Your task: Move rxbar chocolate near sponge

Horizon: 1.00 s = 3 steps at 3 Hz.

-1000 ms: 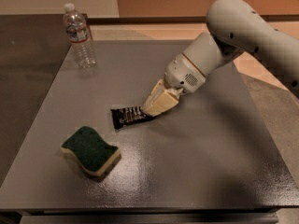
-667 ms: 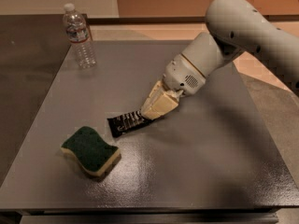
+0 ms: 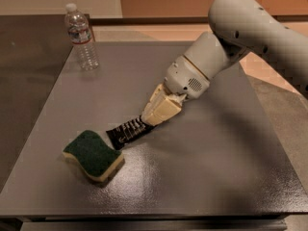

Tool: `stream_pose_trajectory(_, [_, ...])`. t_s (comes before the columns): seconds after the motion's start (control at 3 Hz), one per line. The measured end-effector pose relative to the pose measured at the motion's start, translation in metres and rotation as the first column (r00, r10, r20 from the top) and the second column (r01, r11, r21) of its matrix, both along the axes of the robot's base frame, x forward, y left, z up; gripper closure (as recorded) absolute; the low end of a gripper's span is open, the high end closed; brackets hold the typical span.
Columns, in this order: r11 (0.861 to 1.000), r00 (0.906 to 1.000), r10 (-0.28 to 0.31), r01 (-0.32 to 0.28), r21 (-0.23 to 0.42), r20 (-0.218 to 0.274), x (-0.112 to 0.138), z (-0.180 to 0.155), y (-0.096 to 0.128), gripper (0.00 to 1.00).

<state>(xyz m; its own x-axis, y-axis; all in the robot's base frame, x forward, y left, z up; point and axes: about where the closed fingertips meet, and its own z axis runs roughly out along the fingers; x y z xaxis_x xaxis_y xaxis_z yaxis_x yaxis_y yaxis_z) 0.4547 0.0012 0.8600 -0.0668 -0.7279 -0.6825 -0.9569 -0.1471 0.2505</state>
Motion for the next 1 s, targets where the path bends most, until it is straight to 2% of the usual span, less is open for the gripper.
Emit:
stream_pose_trajectory(0.67, [1.000,1.0000,0.001,-0.001,0.002,0.003,0.0004,-0.0005,0.0038,0.13])
stream_pose_trajectory(1.0, [1.000,1.0000,0.002,-0.002,0.003,0.005,0.0006,-0.0007,0.0054,0.00])
